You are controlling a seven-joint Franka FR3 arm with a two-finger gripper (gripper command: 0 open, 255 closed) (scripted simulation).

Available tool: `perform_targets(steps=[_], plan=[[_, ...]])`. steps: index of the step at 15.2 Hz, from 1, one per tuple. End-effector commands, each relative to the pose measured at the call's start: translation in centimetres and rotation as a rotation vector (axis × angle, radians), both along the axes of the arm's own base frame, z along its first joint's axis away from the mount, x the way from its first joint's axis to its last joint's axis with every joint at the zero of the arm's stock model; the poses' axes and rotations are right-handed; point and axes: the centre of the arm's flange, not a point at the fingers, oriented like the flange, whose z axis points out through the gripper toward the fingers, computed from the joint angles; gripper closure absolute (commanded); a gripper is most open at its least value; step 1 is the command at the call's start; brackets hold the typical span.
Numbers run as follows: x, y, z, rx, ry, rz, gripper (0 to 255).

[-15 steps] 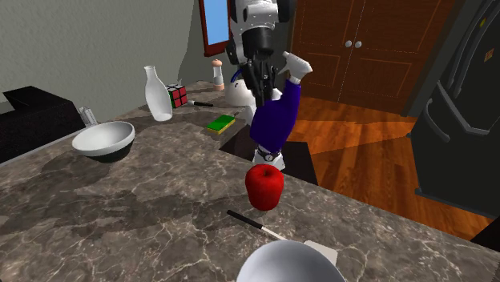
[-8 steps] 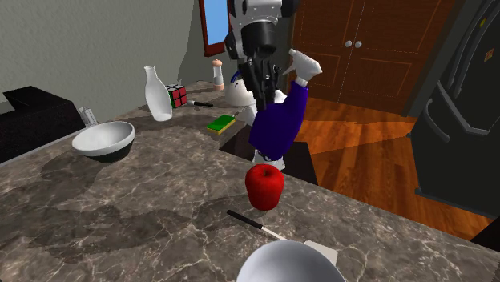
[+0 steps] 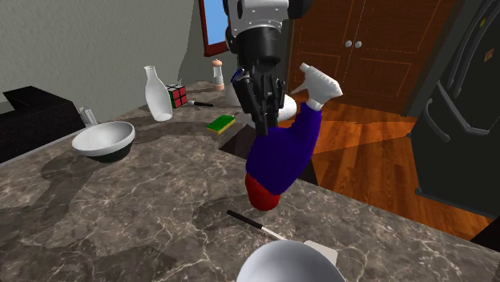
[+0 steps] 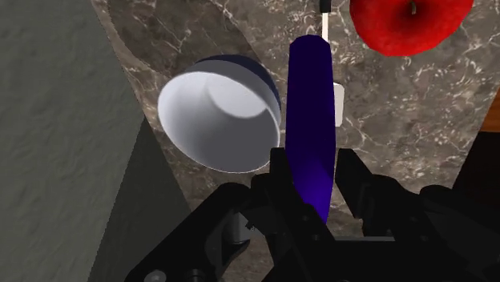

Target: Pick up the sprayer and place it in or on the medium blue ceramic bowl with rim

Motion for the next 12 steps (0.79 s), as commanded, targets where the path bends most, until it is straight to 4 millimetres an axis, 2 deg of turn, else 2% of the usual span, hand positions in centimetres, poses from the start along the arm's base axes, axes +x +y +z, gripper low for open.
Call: perform_targets(steps=[1, 12], plan=[[3.1, 0.1, -0.1, -0.002, -0.002, 0.000, 255], [17.6, 0.8, -0.2, -0.002, -0.002, 0.000, 255]])
